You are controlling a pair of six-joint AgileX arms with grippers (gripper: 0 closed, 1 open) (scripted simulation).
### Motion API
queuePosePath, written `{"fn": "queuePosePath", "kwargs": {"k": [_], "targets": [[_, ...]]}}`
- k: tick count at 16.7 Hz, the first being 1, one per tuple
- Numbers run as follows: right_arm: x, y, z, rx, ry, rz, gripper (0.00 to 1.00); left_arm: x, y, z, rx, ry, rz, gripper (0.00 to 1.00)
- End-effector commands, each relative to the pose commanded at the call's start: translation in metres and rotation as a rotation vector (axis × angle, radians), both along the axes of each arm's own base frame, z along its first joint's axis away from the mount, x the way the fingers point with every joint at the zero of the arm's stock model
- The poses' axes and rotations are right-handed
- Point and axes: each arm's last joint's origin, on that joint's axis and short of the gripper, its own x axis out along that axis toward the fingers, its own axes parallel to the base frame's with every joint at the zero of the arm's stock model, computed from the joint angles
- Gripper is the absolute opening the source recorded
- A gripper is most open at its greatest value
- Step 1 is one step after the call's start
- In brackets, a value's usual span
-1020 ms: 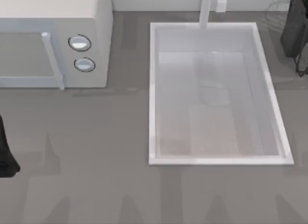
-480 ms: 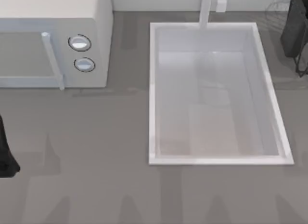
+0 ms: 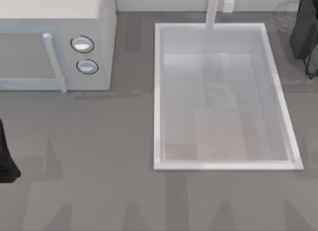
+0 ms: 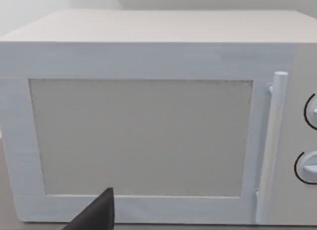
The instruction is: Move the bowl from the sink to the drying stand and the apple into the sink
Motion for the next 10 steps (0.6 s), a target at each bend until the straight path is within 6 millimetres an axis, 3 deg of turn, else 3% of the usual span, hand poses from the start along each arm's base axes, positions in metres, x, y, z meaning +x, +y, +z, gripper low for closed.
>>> {"fn": "queuePosePath", "kwargs": {"k": [5, 10], "targets": [[0.022, -0.01, 0.038, -0.051, 0.327, -0.06, 1.0, 0.0, 0.0, 0.0, 0.0, 0.0, 0.0, 1.0], [0.078, -0.034, 0.058, -0.069, 0.804, -0.1, 1.0, 0.0, 0.0, 0.0, 0.0, 0.0, 0.0, 1.0]]}}
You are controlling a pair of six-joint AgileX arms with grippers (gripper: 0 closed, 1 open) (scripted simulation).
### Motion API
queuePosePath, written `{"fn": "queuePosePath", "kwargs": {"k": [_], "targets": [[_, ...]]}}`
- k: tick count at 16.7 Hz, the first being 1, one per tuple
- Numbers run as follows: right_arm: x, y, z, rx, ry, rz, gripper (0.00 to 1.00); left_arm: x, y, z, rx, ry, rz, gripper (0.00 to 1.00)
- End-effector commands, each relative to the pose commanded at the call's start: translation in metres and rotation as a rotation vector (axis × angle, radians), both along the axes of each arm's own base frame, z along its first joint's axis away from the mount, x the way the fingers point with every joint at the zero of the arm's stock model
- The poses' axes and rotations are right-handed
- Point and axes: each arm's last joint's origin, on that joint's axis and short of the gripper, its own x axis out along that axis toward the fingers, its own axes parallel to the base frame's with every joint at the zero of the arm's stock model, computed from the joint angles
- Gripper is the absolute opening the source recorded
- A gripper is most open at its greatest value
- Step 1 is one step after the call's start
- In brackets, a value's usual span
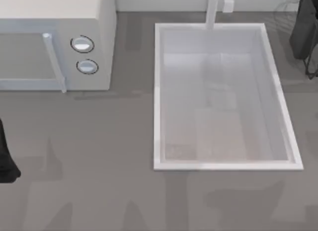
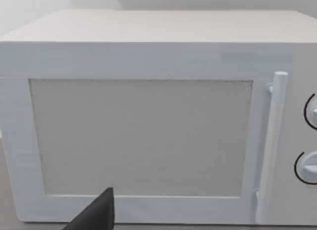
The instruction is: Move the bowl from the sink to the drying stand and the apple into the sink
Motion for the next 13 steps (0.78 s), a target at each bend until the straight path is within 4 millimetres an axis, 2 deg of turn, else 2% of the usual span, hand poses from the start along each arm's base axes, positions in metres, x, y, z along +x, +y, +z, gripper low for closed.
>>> {"fn": "queuePosePath", "kwargs": {"k": [3, 7, 10, 13], "targets": [[0.04, -0.021, -0.004, 0.029, 0.273, -0.011, 1.0, 0.0, 0.0, 0.0, 0.0, 0.0, 0.0, 1.0], [0.083, -0.048, -0.022, 0.093, 0.544, -0.009, 1.0, 0.0, 0.0, 0.0, 0.0, 0.0, 0.0, 1.0], [0.102, -0.061, -0.032, 0.131, 0.649, -0.003, 1.0, 0.0, 0.0, 0.0, 0.0, 0.0, 0.0, 1.0], [0.107, -0.065, -0.035, 0.143, 0.675, -0.001, 1.0, 0.0, 0.0, 0.0, 0.0, 0.0, 0.0, 1.0]]}}
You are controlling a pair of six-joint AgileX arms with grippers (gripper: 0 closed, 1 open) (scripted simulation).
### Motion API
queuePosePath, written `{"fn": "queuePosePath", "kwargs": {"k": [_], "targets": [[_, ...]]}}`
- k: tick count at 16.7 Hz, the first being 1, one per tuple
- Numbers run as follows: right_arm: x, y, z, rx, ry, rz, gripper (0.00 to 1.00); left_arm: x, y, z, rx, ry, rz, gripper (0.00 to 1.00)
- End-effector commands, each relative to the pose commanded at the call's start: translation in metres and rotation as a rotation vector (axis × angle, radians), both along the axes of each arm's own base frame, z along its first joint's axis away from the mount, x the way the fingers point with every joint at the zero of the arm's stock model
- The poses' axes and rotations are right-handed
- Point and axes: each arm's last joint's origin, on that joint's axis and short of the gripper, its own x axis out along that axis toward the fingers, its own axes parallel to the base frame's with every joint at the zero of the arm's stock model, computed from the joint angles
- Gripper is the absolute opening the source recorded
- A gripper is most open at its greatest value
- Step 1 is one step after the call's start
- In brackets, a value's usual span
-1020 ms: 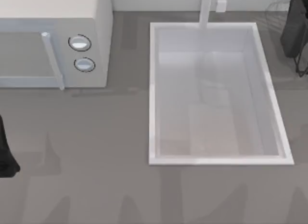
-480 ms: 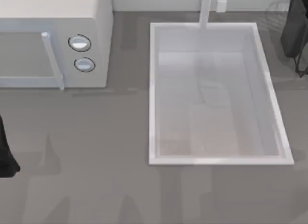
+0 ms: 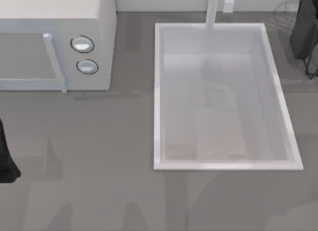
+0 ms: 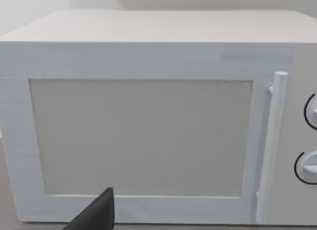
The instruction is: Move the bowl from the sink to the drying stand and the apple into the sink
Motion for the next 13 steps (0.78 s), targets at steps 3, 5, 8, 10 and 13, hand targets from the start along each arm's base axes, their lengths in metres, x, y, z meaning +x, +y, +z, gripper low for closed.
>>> {"fn": "queuePosePath", "kwargs": {"k": [3, 5, 8, 10, 13], "targets": [[0.0, 0.0, 0.0, 0.0, 0.0, 0.0, 1.0, 0.0, 0.0, 0.0, 0.0, 0.0, 0.0, 1.0], [0.0, 0.002, -0.001, -0.002, -0.002, 0.005, 1.0, 0.0, 0.0, 0.0, 0.0, 0.0, 0.0, 1.0], [0.003, 0.001, -0.018, -0.005, -0.006, 0.006, 1.0, 0.0, 0.0, 0.0, 0.0, 0.0, 0.0, 1.0], [0.005, -0.001, -0.04, -0.006, -0.008, 0.001, 1.0, 0.0, 0.0, 0.0, 0.0, 0.0, 0.0, 1.0], [0.004, -0.002, -0.076, -0.005, -0.011, -0.001, 1.0, 0.0, 0.0, 0.0, 0.0, 0.0, 0.0, 1.0]]}}
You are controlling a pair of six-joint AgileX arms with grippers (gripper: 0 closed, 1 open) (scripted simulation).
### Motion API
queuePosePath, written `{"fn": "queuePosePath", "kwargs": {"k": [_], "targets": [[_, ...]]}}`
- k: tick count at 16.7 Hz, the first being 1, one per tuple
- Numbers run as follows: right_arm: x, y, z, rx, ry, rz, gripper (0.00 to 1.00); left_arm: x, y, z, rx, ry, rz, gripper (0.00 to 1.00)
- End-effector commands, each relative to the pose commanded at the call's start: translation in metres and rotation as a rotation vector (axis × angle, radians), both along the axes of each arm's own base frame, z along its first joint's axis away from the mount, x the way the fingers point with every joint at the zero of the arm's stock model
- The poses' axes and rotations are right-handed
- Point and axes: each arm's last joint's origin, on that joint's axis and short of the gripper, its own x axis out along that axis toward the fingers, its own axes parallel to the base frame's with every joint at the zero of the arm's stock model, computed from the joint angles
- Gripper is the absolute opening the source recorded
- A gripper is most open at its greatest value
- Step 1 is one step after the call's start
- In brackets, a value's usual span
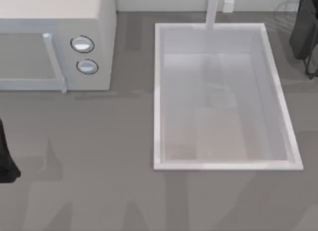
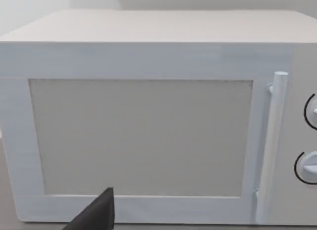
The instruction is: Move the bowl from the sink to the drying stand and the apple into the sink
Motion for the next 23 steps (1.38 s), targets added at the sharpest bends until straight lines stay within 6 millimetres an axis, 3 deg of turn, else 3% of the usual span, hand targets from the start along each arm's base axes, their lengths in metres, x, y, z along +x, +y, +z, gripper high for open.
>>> {"fn": "queuePosePath", "kwargs": {"k": [3, 8, 21, 23], "targets": [[-0.004, 0.001, -0.025, 0.004, 0.009, 0.001, 1.0, 0.0, 0.0, 0.0, 0.0, 0.0, 0.0, 1.0], [-0.004, 0.002, -0.028, 0.005, 0.011, 0.001, 1.0, 0.0, 0.0, 0.0, 0.0, 0.0, 0.0, 1.0], [-0.004, 0.002, -0.028, 0.005, 0.011, 0.001, 0.02, 0.0, 0.0, 0.0, 0.0, 0.0, 0.0, 1.0], [-0.004, 0.002, -0.028, 0.005, 0.011, 0.001, 0.0, 0.0, 0.0, 0.0, 0.0, 0.0, 0.0, 1.0]]}}
